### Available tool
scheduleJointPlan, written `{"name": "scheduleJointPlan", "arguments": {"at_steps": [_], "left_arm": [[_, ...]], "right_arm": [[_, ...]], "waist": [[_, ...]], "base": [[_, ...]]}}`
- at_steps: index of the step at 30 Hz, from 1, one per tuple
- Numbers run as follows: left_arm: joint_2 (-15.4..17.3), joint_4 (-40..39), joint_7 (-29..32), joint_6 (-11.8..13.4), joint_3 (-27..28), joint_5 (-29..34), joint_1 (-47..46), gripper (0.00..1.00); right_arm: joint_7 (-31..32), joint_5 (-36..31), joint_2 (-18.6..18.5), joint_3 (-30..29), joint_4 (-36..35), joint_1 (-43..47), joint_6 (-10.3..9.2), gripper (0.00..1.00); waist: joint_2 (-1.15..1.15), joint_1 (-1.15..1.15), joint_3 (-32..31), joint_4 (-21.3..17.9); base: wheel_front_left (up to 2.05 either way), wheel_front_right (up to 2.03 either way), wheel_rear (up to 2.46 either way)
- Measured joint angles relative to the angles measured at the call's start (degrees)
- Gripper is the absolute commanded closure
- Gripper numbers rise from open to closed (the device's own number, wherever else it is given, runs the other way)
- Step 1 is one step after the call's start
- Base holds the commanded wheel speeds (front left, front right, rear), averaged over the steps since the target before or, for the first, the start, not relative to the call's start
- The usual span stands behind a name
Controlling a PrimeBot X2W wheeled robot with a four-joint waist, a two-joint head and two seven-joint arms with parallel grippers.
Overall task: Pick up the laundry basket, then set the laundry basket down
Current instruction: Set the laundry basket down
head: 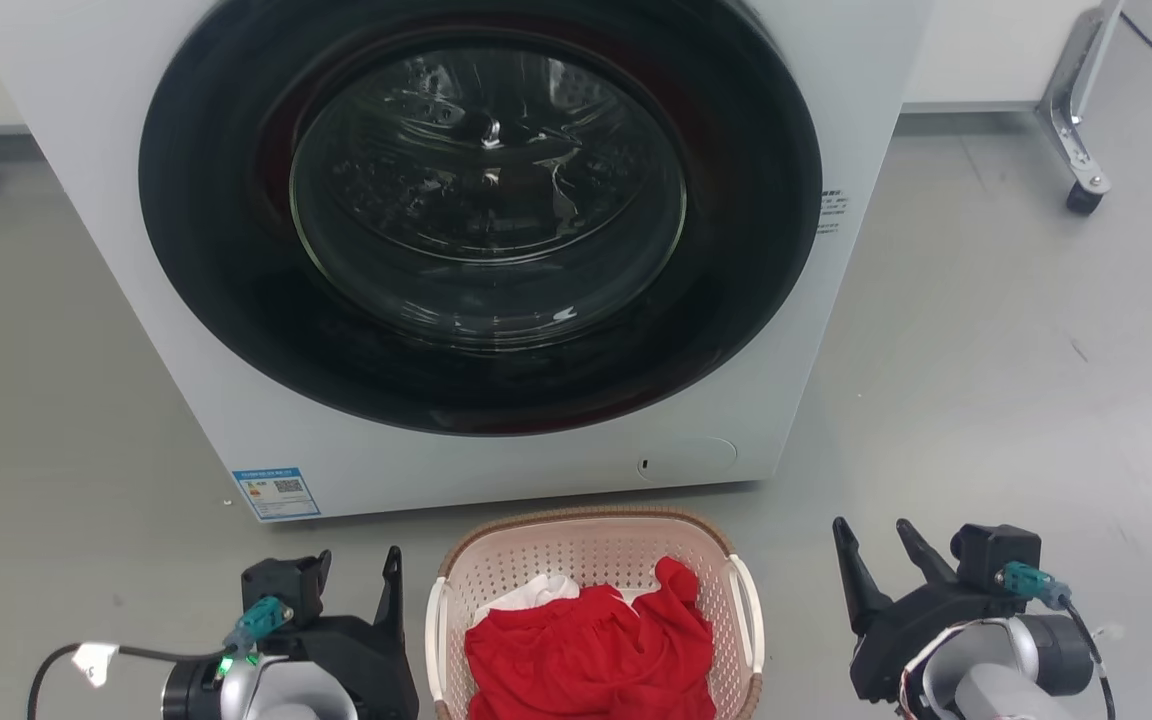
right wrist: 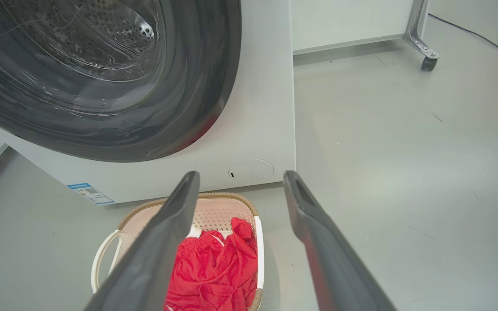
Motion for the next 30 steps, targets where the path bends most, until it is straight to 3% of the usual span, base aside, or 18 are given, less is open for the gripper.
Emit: {"name": "scheduleJointPlan", "arguments": {"at_steps": [11,30], "left_arm": [[2.4,-13.6,0.0,0.9,3.0,6.9,13.1,0.0],[-0.7,-28.8,0.0,1.0,17.9,19.6,29.1,0.0]], "right_arm": [[0.0,-6.1,-3.2,-0.8,-16.2,12.3,-4.94,0.0],[0.0,-11.9,-7.1,-4.5,-35.9,27.9,-7.86,0.0]], "waist": [[0.0,0.0,-4.7,0.3],[0.01,0.01,-6.8,1.0]], "base": [[0.0,0.0,0.0],[0.0,0.0,0.0]]}}
